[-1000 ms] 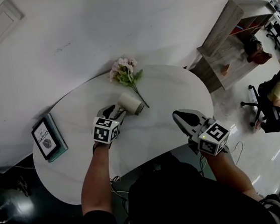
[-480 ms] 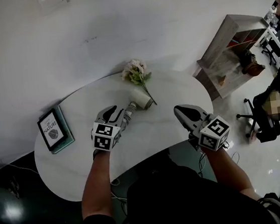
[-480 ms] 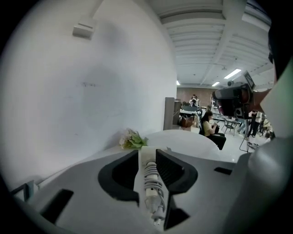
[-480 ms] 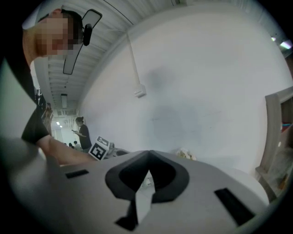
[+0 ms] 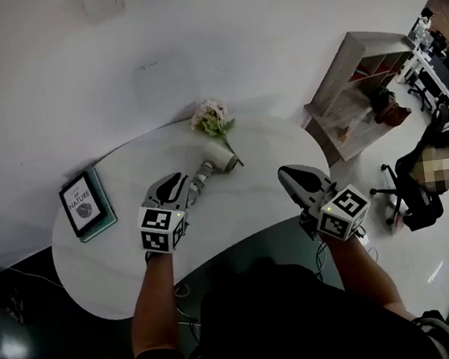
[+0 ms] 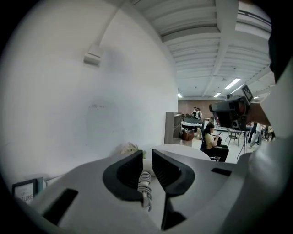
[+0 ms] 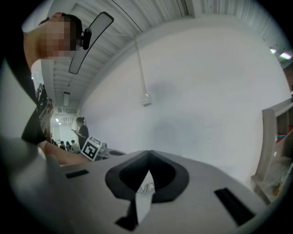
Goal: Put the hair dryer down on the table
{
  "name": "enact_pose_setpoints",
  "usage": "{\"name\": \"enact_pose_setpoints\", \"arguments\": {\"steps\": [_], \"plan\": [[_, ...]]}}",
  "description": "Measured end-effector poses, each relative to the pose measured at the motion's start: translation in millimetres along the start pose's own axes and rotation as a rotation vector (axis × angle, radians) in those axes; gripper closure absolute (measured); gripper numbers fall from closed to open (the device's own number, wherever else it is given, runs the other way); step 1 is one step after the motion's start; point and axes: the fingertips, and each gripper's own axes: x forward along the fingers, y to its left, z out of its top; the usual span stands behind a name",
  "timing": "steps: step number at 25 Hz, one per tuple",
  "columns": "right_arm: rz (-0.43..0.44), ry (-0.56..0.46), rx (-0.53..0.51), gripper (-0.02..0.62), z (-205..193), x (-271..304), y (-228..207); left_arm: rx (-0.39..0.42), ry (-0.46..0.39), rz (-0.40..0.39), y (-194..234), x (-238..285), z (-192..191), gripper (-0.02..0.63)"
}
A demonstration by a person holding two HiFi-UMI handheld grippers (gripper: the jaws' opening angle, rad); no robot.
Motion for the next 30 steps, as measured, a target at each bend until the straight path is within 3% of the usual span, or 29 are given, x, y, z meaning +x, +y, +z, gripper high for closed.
{"name": "enact_pose_setpoints", "arguments": {"steps": [6, 13, 17, 21, 25, 30], "plan": [[0.035, -0.02, -0.012, 0.589, 10.4, -27.6, -13.3, 0.001, -0.037, 0.085, -18.0, -17.1, 16.4, 0.554], [0.052, -0.061, -0.036, 0.589, 18.1, -87.0, -59.6, -0.101, -0.103, 0.188, -72.8, -23.7, 37.4, 0.595], [0.102, -0.06, -0.07, 0.589, 16.7, -112.5, -78.7, -0.117, -0.121, 0.244, -110.2, -25.6, 47.3, 0.597], [0.179, -0.118, -0.002, 0.589, 25.2, -130.4, -85.4, -0.154, -0.129, 0.265, -141.3, -32.2, 49.2, 0.598], [0.222, -0.134, 0.008, 0.589, 28.0, -138.2, -88.2, -0.178, -0.124, 0.317, -154.7, -44.8, 49.6, 0.598], [0.219, -0.116, -0.033, 0.591, 26.3, -128.1, -86.3, -0.163, -0.117, 0.317, -150.6, -51.8, 53.7, 0.598]]}}
